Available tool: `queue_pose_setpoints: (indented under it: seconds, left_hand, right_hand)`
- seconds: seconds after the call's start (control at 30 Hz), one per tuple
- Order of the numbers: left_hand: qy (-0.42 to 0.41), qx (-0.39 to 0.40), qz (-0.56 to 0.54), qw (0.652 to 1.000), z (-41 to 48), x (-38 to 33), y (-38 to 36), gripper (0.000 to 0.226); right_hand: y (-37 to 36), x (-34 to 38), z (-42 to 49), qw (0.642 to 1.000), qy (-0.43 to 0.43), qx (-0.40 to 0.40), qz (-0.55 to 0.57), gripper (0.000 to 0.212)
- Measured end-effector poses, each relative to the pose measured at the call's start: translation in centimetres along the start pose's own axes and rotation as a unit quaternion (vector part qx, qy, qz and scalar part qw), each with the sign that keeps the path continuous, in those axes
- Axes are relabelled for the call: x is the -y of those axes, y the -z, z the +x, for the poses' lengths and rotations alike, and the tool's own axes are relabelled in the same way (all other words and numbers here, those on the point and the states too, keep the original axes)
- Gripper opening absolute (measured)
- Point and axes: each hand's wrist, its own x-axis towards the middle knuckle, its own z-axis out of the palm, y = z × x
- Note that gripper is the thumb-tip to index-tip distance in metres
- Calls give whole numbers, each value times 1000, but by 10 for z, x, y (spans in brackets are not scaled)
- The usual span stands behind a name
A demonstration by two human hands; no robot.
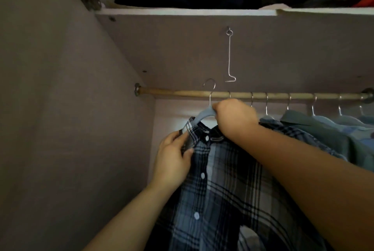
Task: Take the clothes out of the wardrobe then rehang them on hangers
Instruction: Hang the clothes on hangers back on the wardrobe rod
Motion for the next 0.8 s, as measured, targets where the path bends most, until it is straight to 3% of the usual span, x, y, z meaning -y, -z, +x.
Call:
queue_pose_setpoints:
  seconds: [0.3, 0.43, 0.57, 0.8]
  left_hand:
    - [16, 22, 54, 998, 36, 30, -29, 53]
    - [3, 33, 63, 997, 31, 41, -38, 51]
    - [-5, 57, 72, 996, 17, 49, -44, 50]
    - [9, 109, 86, 990, -14, 47, -43, 51]
  right_hand:
    - [-41, -6, 71, 999, -35, -7, -8, 33]
    - [-68, -2, 76, 997, -59, 34, 21, 29]
    - [-91, 6, 65, 998, -33, 56, 2, 46]
    - [-86, 6, 22, 997, 14, 69, -21, 48]
